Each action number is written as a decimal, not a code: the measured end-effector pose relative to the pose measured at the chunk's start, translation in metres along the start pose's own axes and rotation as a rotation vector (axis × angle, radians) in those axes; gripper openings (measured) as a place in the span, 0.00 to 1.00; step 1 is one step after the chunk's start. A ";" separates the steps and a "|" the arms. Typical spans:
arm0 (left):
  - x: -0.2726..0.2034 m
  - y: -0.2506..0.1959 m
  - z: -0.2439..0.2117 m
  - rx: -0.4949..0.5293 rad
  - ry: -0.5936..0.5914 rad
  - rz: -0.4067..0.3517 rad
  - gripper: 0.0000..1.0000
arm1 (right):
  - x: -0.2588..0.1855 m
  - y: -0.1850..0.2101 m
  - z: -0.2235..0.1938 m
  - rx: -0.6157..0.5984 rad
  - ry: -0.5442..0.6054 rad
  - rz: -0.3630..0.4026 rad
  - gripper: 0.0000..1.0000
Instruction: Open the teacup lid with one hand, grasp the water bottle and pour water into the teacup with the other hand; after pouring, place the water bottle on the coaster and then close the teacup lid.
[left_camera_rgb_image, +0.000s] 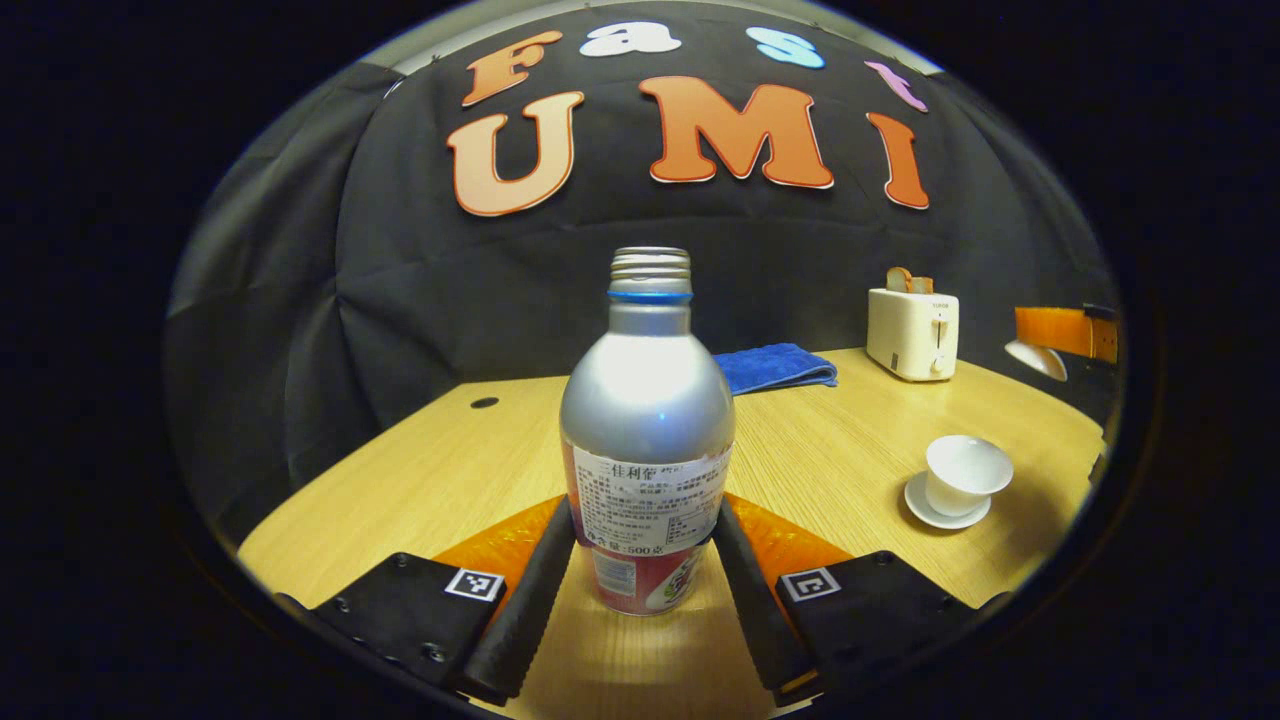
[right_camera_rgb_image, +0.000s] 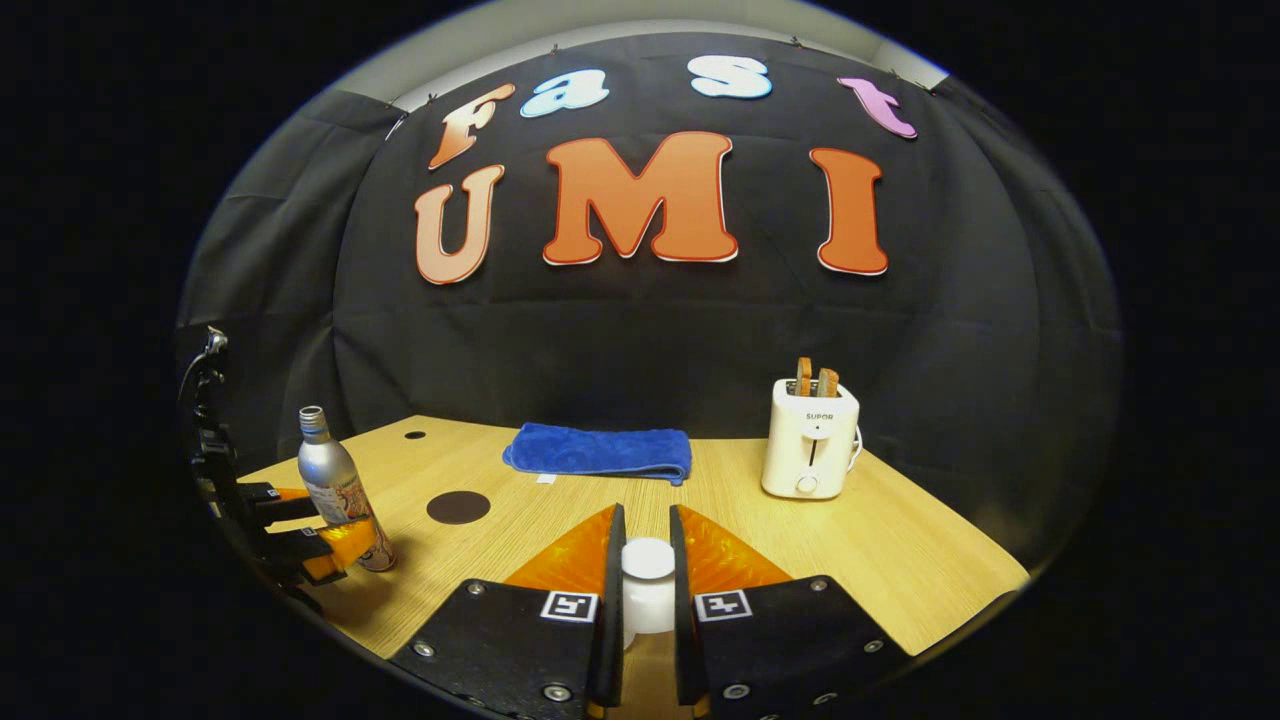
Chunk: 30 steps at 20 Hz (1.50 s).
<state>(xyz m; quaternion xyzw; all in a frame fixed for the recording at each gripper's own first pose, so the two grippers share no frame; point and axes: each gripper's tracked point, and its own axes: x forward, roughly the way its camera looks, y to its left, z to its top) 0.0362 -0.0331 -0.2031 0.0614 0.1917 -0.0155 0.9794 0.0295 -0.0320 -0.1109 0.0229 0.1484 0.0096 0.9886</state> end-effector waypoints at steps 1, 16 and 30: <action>0.001 0.000 0.005 0.030 -0.009 0.007 0.84 | -0.002 -0.004 0.002 0.002 -0.008 -0.005 0.22; 0.021 -0.037 0.025 0.493 -0.036 0.025 0.85 | -0.022 -0.050 0.013 -0.024 -0.061 -0.072 0.21; 0.027 -0.076 0.027 0.894 -0.073 -0.033 0.82 | -0.025 -0.086 0.009 0.014 -0.069 -0.107 0.21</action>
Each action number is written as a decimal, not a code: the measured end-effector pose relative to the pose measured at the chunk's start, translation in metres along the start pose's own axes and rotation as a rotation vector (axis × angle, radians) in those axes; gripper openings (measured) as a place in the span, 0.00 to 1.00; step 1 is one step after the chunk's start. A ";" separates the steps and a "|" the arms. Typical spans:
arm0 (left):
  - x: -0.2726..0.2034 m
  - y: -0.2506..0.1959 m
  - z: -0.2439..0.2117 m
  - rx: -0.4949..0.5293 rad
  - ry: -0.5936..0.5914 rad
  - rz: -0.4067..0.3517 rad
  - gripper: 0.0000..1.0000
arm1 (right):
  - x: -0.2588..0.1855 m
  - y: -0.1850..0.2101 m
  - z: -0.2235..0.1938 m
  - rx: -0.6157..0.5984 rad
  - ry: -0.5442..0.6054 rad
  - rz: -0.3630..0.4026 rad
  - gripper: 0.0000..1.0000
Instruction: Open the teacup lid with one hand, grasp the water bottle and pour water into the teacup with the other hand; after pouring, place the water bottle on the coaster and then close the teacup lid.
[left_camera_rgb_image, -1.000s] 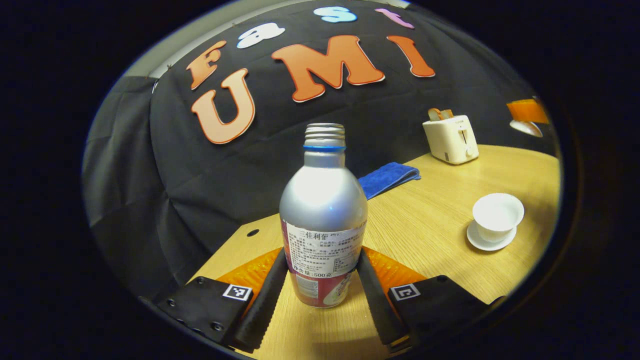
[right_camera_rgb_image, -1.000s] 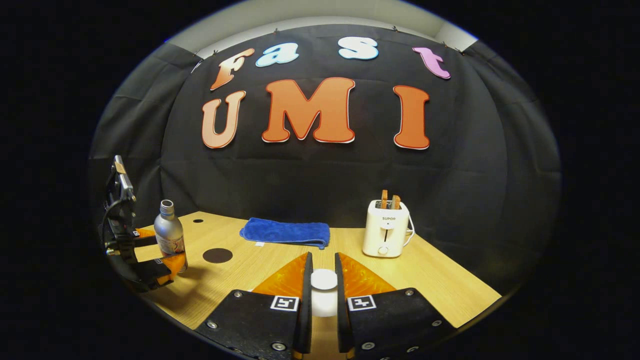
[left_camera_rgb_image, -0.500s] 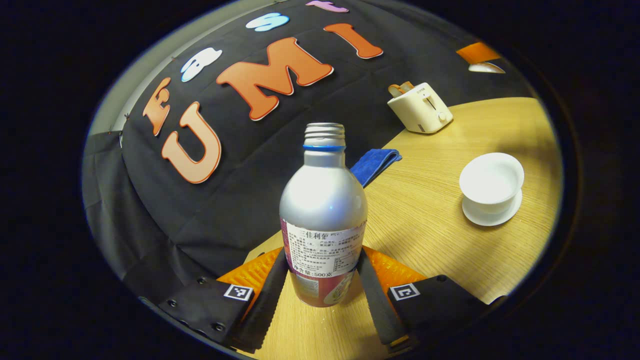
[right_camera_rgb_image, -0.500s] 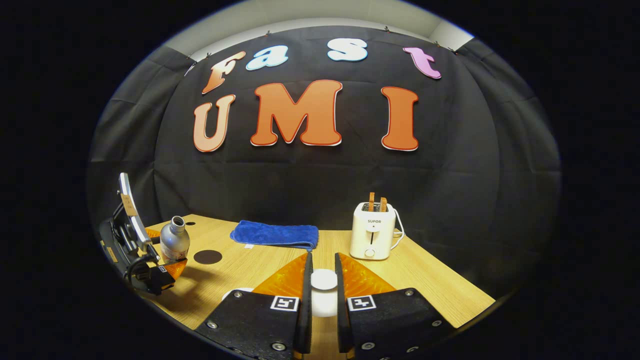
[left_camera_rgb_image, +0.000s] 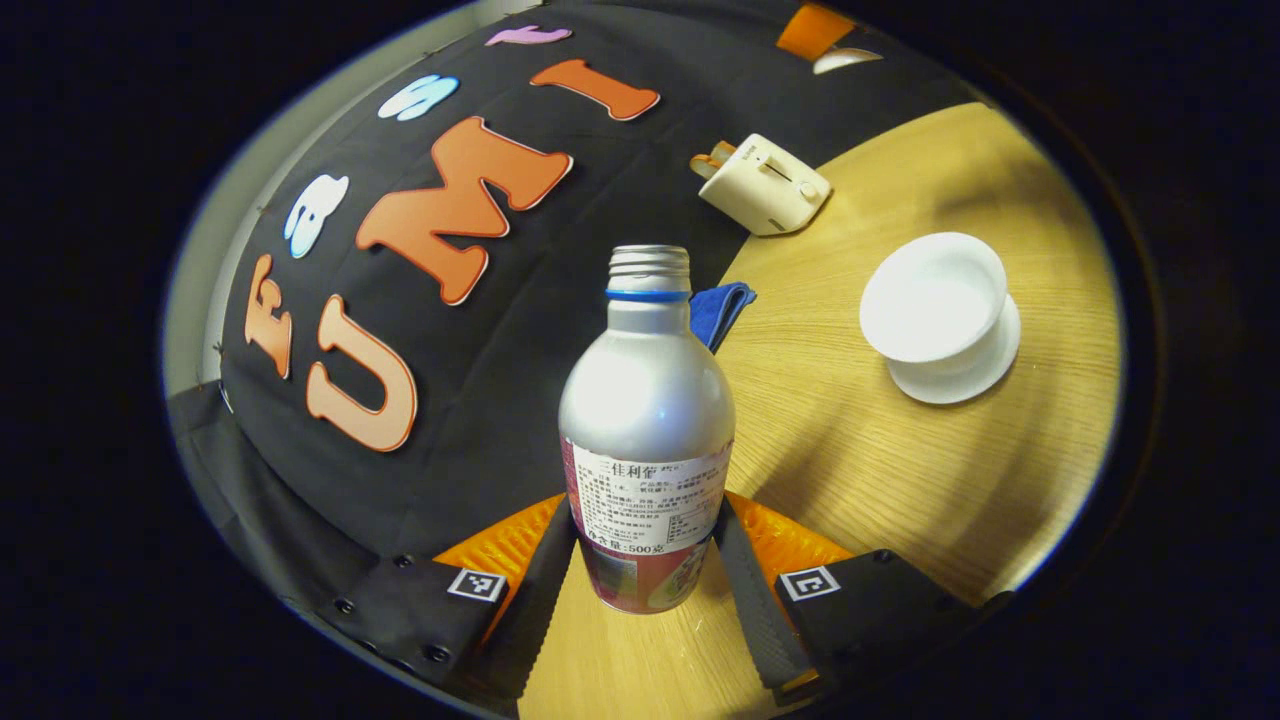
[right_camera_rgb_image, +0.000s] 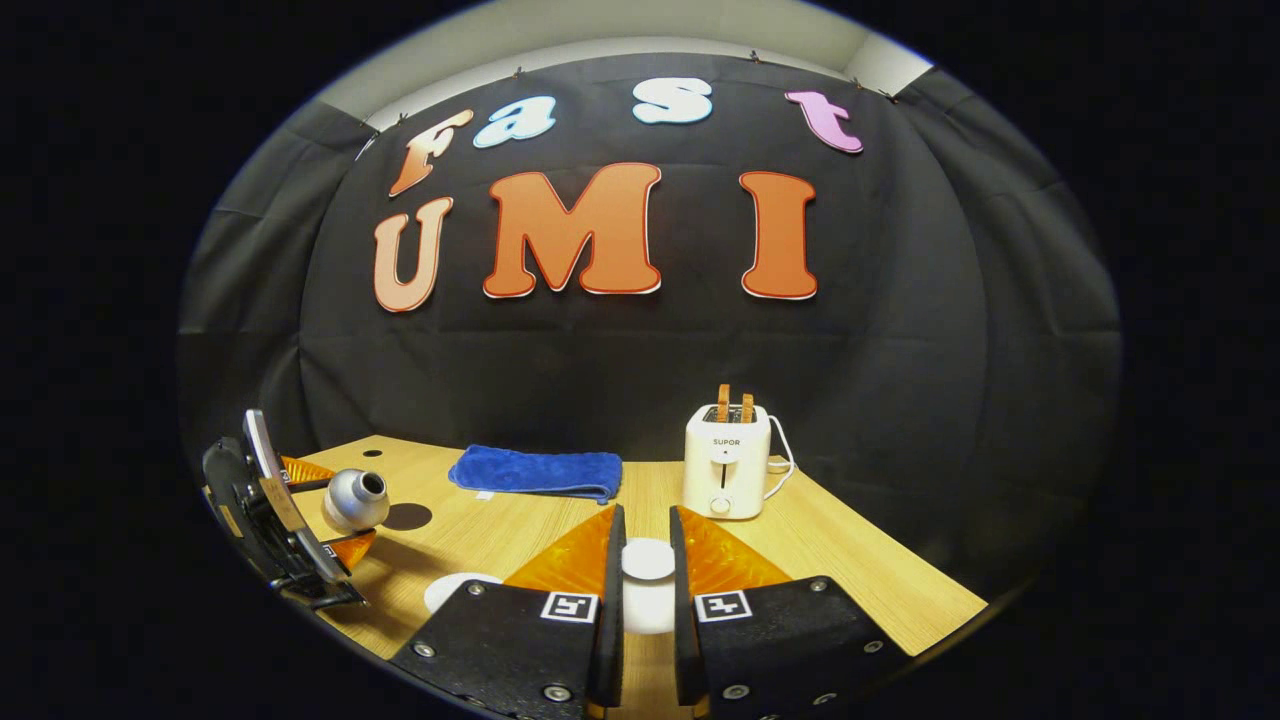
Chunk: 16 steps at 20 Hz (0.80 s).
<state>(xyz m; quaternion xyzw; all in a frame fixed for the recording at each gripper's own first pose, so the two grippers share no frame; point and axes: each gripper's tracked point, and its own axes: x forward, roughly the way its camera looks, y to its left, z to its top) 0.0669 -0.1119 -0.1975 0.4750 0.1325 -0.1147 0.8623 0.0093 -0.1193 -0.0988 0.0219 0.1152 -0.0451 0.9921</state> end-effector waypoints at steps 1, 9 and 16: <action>0.000 -0.001 0.002 0.021 -0.001 -0.005 0.82 | 0.000 -0.001 0.000 0.003 0.002 0.000 0.21; 0.003 0.005 0.017 0.223 -0.029 0.007 0.83 | -0.001 -0.005 -0.002 0.008 -0.002 0.010 0.21; 0.008 0.003 0.024 0.368 -0.049 0.006 0.84 | 0.000 -0.012 -0.004 0.020 -0.002 0.004 0.21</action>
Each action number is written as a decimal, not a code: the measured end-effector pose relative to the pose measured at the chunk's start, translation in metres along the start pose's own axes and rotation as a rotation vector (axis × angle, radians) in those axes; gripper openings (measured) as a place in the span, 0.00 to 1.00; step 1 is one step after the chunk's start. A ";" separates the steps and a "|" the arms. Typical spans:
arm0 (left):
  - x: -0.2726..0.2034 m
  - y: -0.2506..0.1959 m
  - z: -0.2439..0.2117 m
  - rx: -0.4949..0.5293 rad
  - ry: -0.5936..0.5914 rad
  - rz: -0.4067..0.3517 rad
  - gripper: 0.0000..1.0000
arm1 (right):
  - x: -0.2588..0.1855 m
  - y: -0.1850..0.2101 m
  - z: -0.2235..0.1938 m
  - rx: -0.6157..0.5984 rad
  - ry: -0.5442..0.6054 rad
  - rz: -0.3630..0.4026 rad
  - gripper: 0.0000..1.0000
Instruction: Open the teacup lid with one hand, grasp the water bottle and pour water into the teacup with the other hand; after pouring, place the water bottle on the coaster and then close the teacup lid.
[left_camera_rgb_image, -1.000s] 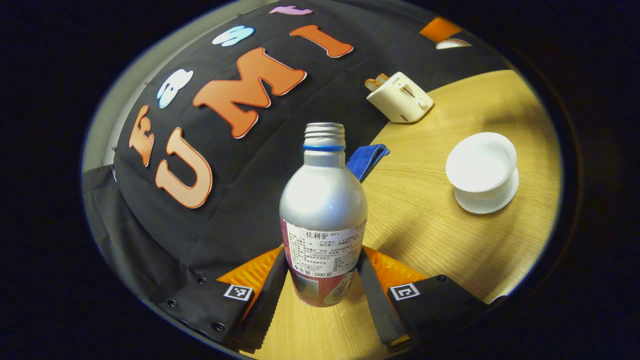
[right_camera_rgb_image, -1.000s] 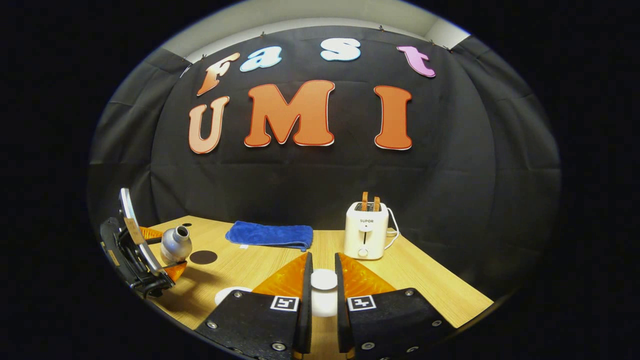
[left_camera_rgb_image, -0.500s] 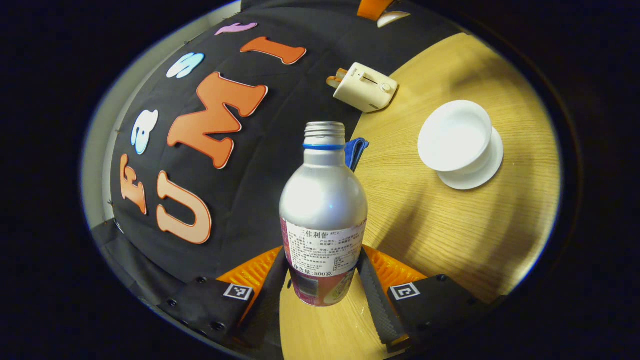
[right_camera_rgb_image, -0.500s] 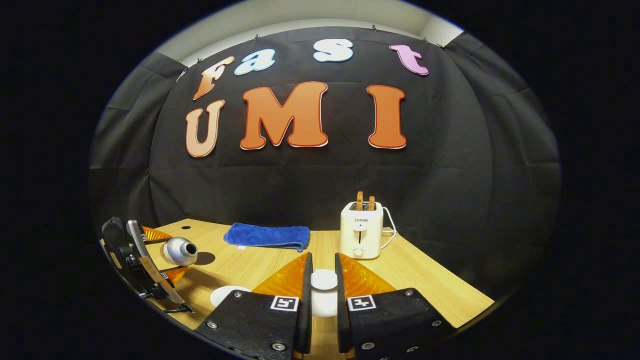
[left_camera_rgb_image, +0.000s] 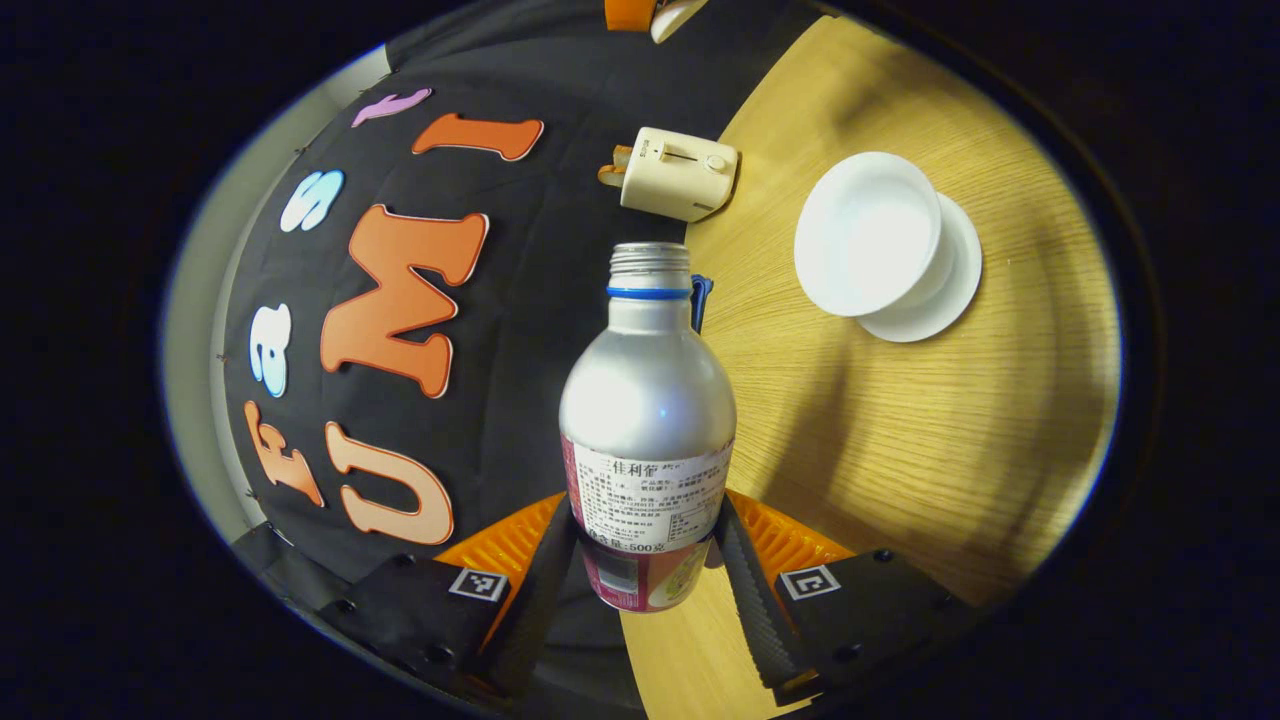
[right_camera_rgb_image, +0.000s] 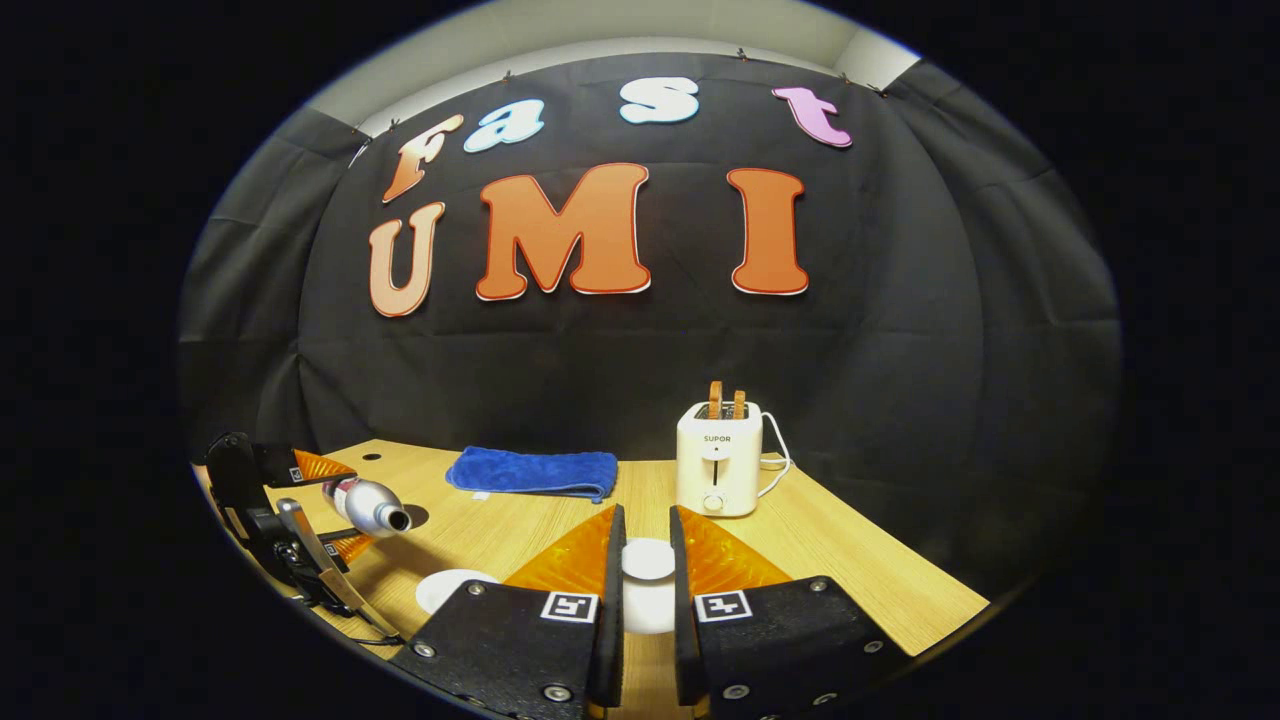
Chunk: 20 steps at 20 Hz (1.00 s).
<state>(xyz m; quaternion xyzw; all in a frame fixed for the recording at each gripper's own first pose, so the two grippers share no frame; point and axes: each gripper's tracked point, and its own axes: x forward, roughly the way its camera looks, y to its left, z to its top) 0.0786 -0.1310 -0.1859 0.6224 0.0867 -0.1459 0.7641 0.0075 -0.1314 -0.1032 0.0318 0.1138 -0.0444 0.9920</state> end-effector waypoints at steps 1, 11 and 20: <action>0.002 0.003 0.002 0.026 -0.001 0.008 0.83 | 0.001 -0.002 -0.001 0.001 0.001 -0.005 0.21; -0.002 0.021 0.008 0.242 -0.034 0.083 0.84 | 0.001 -0.006 -0.005 0.016 0.012 -0.003 0.21; -0.007 0.038 0.018 0.386 -0.080 0.151 0.84 | 0.000 -0.001 -0.010 0.009 0.020 0.012 0.21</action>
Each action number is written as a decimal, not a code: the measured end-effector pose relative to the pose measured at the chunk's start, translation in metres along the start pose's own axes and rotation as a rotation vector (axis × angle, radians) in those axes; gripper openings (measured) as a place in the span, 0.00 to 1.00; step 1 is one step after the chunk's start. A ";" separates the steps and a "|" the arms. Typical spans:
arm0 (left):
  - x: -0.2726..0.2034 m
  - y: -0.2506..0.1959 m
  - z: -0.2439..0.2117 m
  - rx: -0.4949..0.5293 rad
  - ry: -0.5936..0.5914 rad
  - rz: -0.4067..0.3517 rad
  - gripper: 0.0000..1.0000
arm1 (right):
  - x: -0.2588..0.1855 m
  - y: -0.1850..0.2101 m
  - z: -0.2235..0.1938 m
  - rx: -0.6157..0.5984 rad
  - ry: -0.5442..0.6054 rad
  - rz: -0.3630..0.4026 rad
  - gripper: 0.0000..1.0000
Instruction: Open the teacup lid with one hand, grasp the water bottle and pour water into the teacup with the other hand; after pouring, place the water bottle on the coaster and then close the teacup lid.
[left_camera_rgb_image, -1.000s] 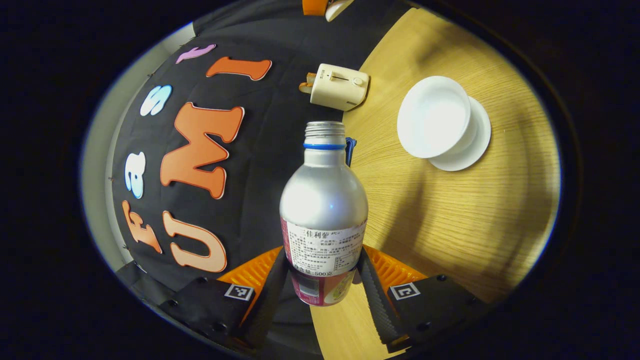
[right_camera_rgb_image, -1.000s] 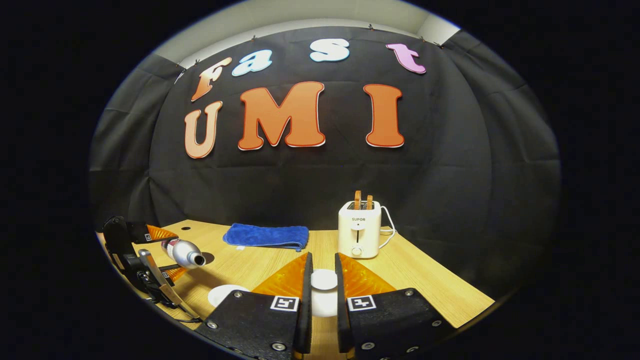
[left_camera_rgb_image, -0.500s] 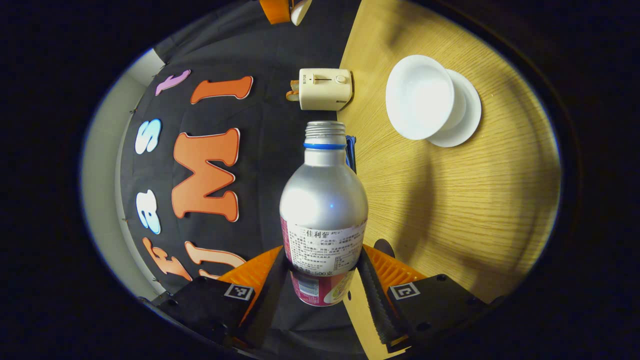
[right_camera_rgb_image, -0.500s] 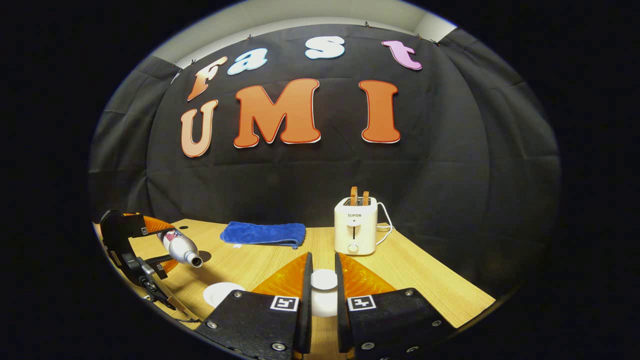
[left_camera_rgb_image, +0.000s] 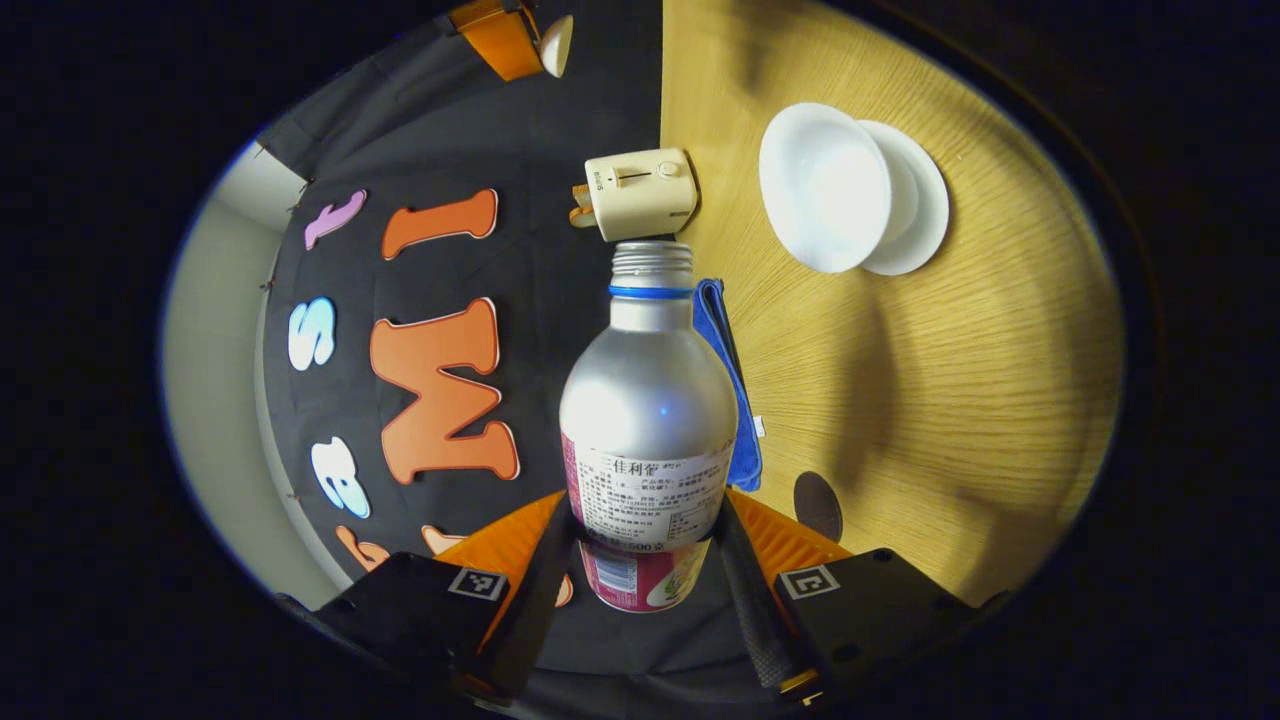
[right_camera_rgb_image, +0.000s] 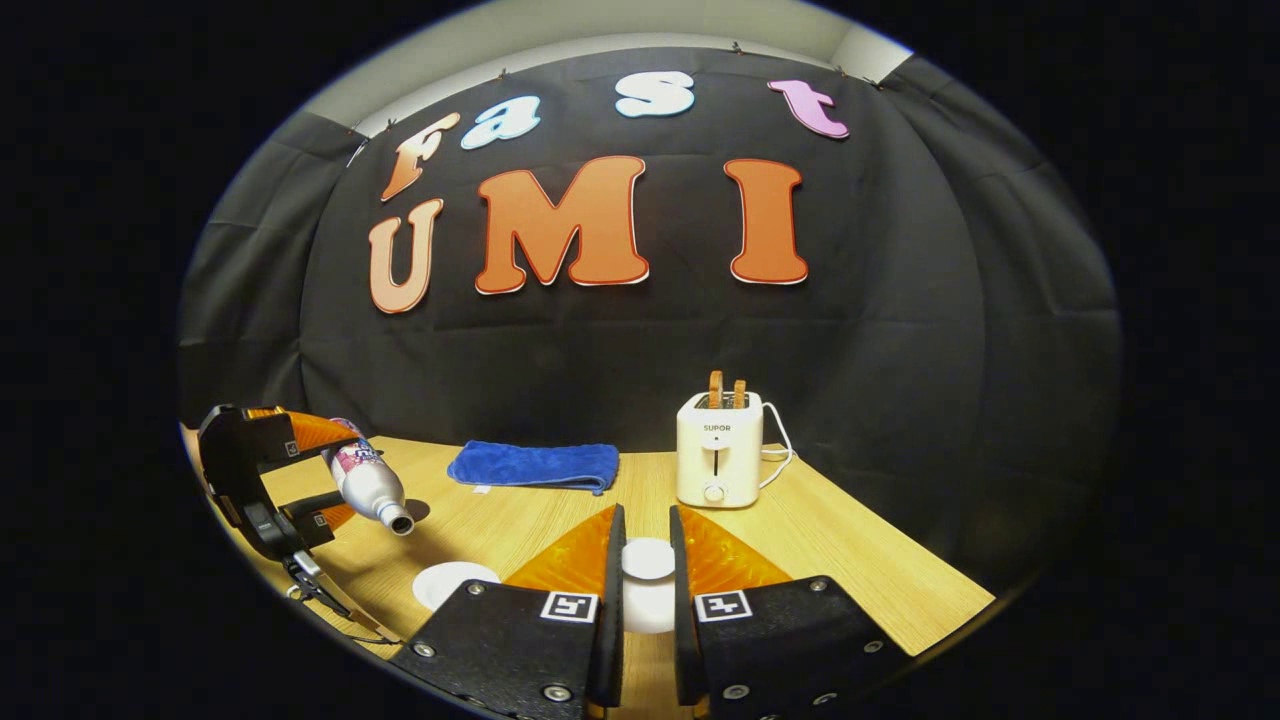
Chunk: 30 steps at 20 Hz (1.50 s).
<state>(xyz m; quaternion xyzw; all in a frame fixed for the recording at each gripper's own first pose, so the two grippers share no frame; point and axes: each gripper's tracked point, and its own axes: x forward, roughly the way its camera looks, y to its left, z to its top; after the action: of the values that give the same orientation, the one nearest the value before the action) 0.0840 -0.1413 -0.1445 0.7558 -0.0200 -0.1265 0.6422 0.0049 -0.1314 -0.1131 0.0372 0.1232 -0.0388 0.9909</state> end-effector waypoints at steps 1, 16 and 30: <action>0.001 0.001 0.000 0.010 -0.003 0.002 0.84 | 0.000 0.001 -0.001 -0.003 0.003 0.003 0.21; 0.007 0.019 0.009 0.094 -0.052 0.044 0.82 | 0.000 0.001 0.000 -0.005 0.001 0.010 0.21; 0.010 0.025 0.015 0.156 -0.071 0.046 0.84 | -0.002 -0.001 -0.003 -0.016 -0.002 0.013 0.21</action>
<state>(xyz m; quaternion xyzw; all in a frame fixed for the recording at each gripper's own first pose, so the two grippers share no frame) 0.0939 -0.1619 -0.1244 0.7979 -0.0697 -0.1365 0.5829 0.0017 -0.1316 -0.1157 0.0301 0.1222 -0.0312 0.9916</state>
